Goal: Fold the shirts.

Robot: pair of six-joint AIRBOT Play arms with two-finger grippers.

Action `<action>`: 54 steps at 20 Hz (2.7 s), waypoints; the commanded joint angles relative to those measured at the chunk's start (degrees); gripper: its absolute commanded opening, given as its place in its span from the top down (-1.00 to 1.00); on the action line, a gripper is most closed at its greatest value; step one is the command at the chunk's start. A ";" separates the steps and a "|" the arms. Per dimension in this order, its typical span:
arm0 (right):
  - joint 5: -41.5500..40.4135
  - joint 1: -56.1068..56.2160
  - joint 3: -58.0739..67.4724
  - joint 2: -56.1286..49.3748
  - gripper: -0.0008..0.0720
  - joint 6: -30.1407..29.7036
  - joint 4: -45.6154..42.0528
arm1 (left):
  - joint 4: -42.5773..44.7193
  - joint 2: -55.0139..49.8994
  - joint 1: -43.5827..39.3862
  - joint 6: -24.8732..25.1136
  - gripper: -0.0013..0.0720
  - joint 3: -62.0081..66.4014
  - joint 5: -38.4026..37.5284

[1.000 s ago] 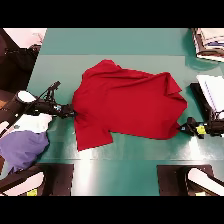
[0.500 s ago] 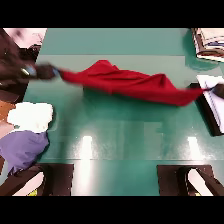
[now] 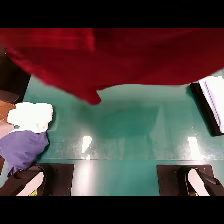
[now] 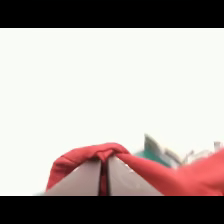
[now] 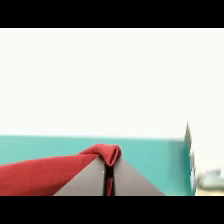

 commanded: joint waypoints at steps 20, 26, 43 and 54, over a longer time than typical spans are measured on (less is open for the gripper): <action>18.36 11.23 -10.73 -45.97 0.92 3.52 -7.41 | 0.57 -36.22 -0.13 0.17 0.89 -29.97 -6.05; 1.84 12.02 -10.36 -52.11 0.92 4.59 -6.99 | 0.35 -43.30 -0.13 4.44 0.89 -29.57 8.70; 8.76 16.02 -29.16 -40.48 0.92 2.47 -13.29 | 17.97 -43.23 0.04 3.98 0.90 -36.13 -16.48; 17.70 12.22 -34.16 -36.30 0.28 1.64 -7.69 | 22.16 -38.66 0.04 -4.00 -0.51 -36.35 -19.98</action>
